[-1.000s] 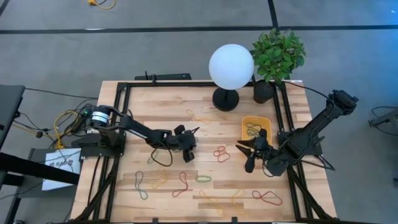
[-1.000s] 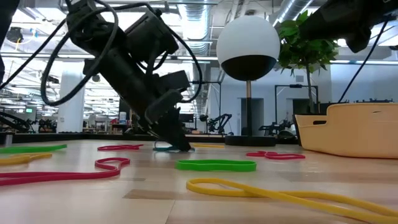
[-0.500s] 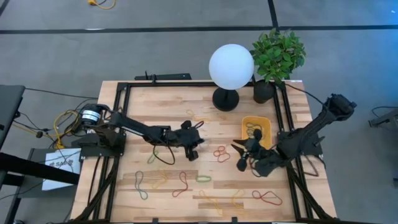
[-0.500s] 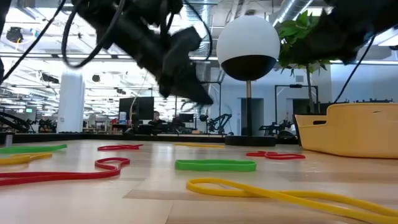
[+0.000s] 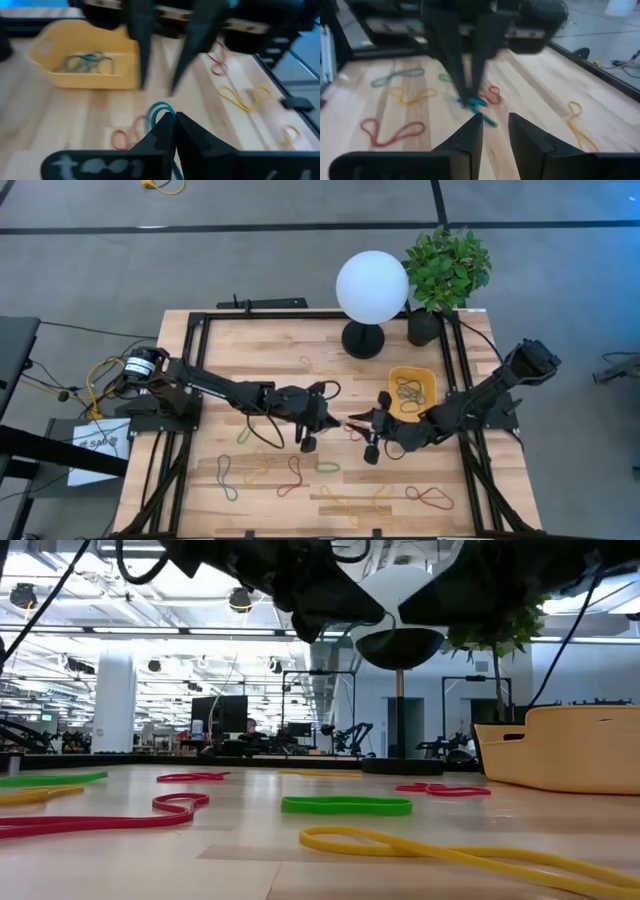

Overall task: Pick and place items into bin
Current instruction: Put the blue rubber band into the bin

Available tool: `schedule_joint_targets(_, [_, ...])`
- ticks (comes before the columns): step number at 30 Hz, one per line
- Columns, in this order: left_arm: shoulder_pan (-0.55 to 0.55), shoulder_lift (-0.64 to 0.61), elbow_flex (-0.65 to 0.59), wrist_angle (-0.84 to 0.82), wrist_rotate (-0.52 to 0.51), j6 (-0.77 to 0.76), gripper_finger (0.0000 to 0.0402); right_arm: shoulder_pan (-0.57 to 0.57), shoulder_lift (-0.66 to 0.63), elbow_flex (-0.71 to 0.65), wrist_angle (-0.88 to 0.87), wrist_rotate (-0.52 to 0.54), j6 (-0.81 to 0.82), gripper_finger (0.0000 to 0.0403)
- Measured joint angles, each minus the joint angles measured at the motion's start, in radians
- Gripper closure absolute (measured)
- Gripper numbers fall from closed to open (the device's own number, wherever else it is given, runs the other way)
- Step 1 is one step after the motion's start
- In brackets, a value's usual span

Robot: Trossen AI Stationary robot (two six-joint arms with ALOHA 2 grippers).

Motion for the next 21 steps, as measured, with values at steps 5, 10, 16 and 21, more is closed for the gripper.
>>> schedule_joint_targets(5, [-0.010, 0.000, 0.000, -0.021, -0.002, 0.003, 0.0401, -0.022, 0.027, 0.000, 0.002, -0.045, -0.006, 0.0314])
schedule_joint_targets(10, [-0.010, 0.000, 0.000, -0.022, -0.002, 0.003, 0.0401, -0.041, 0.028, -0.001, 0.010, -0.107, -0.007, 0.0314])
schedule_joint_targets(16, [-0.009, 0.000, 0.000, -0.021, -0.002, 0.006, 0.0401, -0.051, 0.028, -0.001, 0.046, -0.151, -0.008, 0.0314])
schedule_joint_targets(21, [-0.009, 0.000, 0.000, -0.022, -0.002, 0.006, 0.0401, -0.053, 0.028, -0.001, 0.053, -0.158, -0.007, 0.0314])
